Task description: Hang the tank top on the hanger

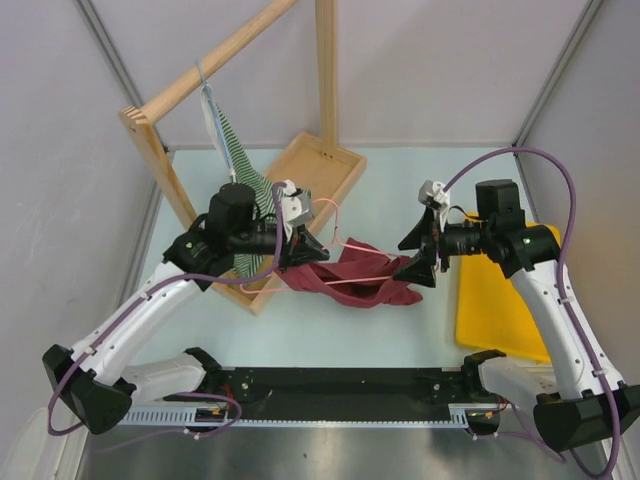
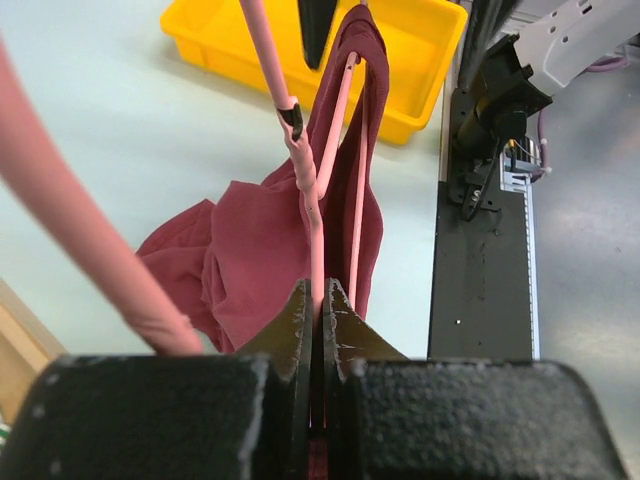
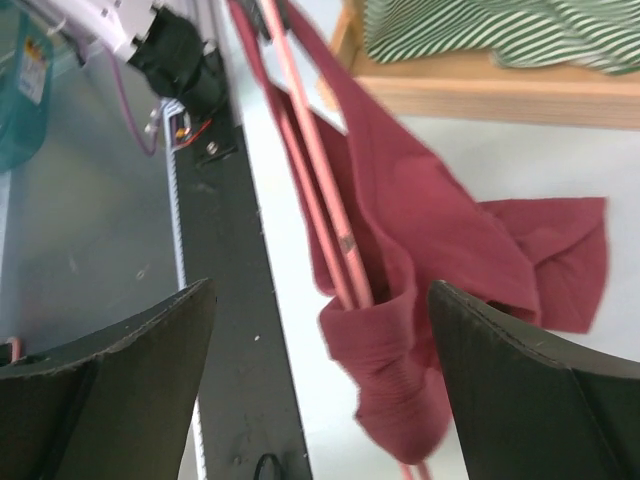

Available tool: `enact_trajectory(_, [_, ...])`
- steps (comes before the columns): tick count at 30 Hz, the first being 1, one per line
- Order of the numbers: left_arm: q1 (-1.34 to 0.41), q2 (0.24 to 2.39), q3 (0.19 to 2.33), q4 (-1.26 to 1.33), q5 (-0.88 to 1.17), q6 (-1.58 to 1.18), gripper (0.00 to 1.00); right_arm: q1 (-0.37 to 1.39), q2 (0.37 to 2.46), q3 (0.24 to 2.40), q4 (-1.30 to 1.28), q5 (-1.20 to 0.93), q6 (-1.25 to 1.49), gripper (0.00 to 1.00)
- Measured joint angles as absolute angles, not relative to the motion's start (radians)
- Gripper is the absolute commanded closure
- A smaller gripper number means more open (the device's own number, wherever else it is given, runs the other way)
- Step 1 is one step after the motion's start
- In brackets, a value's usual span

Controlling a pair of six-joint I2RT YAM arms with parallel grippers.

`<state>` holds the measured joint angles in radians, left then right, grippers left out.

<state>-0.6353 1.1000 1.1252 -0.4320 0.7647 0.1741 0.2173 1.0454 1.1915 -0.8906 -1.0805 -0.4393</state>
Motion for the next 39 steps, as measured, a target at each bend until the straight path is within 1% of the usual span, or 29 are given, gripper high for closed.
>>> enact_trajectory(4, [-0.606, 1.070, 1.125, -0.436, 0.775, 0.183, 1.00, 0.292, 1.075, 1.195, -0.934, -1.058, -0.459, 0.10])
enact_trajectory(7, [-0.583, 1.055, 1.125, -0.437, 0.791, 0.185, 1.00, 0.329, 1.100, 1.195, -0.957, -1.040, -0.469, 0.12])
enact_trajectory(10, [-0.579, 1.052, 1.125, -0.438, 0.797, 0.185, 1.00, 0.336, 1.112, 1.196, -0.970, -1.025, -0.474, 0.23])
enact_trajectory(11, [-0.579, 1.052, 1.125, -0.438, 0.798, 0.185, 1.00, 0.337, 1.112, 1.196, -0.971, -1.022, -0.473, 0.29])
enact_trajectory(13, [-0.577, 1.052, 1.125, -0.440, 0.799, 0.185, 1.00, 0.337, 1.112, 1.197, -0.971, -1.014, -0.474, 0.34])
enact_trajectory(14, [-0.576, 1.052, 1.125, -0.441, 0.800, 0.185, 1.00, 0.337, 1.112, 1.199, -0.971, -1.008, -0.470, 0.39])
enact_trajectory(16, [-0.574, 1.052, 1.125, -0.442, 0.800, 0.185, 1.00, 0.337, 1.112, 1.200, -0.971, -1.001, -0.469, 0.47])
enact_trajectory(17, [-0.574, 1.052, 1.125, -0.442, 0.801, 0.185, 1.00, 0.337, 1.112, 1.200, -0.971, -0.997, -0.466, 0.53])
enact_trajectory(18, [-0.574, 1.051, 1.125, -0.443, 0.801, 0.186, 1.00, 0.337, 1.112, 1.200, -0.970, -0.994, -0.465, 0.57])
enact_trajectory(19, [-0.573, 1.051, 1.125, -0.444, 0.801, 0.186, 1.00, 0.337, 1.112, 1.200, -0.970, -0.989, -0.464, 0.63])
enact_trajectory(20, [-0.573, 1.050, 1.125, -0.444, 0.802, 0.186, 1.00, 0.338, 1.112, 1.200, -0.970, -0.985, -0.462, 0.82])
enact_trajectory(21, [-0.572, 1.050, 1.125, -0.445, 0.806, 0.187, 1.00, 0.338, 1.112, 1.200, -0.970, -0.982, -0.462, 0.87])
enact_trajectory(22, [-0.572, 1.049, 1.125, -0.447, 0.809, 0.189, 1.00, 0.338, 1.112, 1.200, -0.967, -0.979, -0.462, 0.94])
enact_trajectory(24, [-0.569, 1.049, 1.125, -0.447, 0.807, 0.199, 1.00, 0.339, 1.111, 1.200, -0.971, -0.988, -0.461, 1.00])
enact_trajectory(27, [-0.560, 1.049, 1.125, -0.450, 0.808, 0.210, 0.99, 0.351, 1.103, 1.200, -0.968, -0.999, -0.461, 1.00])
enact_trajectory(28, [-0.560, 1.049, 1.125, -0.450, 0.808, 0.211, 0.94, 0.351, 1.100, 1.200, -0.967, -0.999, -0.461, 1.00])
enact_trajectory(29, [-0.560, 1.049, 1.125, -0.450, 0.809, 0.212, 0.86, 0.350, 1.097, 1.200, -0.966, -0.998, -0.461, 1.00])
enact_trajectory(30, [-0.560, 1.049, 1.125, -0.448, 0.809, 0.211, 0.71, 0.351, 1.094, 1.199, -0.963, -0.996, -0.460, 1.00])
enact_trajectory(31, [-0.560, 1.049, 1.125, -0.445, 0.808, 0.210, 0.66, 0.351, 1.092, 1.199, -0.961, -0.993, -0.456, 1.00])
enact_trajectory(32, [-0.560, 1.049, 1.126, -0.439, 0.808, 0.208, 0.51, 0.351, 1.089, 1.198, -0.958, -0.991, -0.455, 1.00])
enact_trajectory(34, [-0.560, 1.049, 1.126, -0.430, 0.808, 0.212, 0.38, 0.352, 1.087, 1.198, -0.950, -0.982, -0.449, 1.00])
enact_trajectory(35, [-0.560, 1.049, 1.126, -0.427, 0.809, 0.204, 0.23, 0.352, 1.087, 1.198, -0.945, -0.974, -0.445, 1.00])
enact_trajectory(37, [-0.560, 1.049, 1.126, -0.422, 0.812, 0.198, 0.10, 0.352, 1.087, 1.197, -0.939, -0.956, -0.437, 1.00])
enact_trajectory(38, [-0.560, 1.049, 1.126, -0.420, 0.815, 0.191, 0.02, 0.352, 1.087, 1.195, -0.935, -0.942, -0.430, 1.00])
enact_trajectory(39, [-0.560, 1.049, 1.126, -0.416, 0.817, 0.186, 0.00, 0.351, 1.087, 1.195, -0.931, -0.930, -0.426, 1.00])
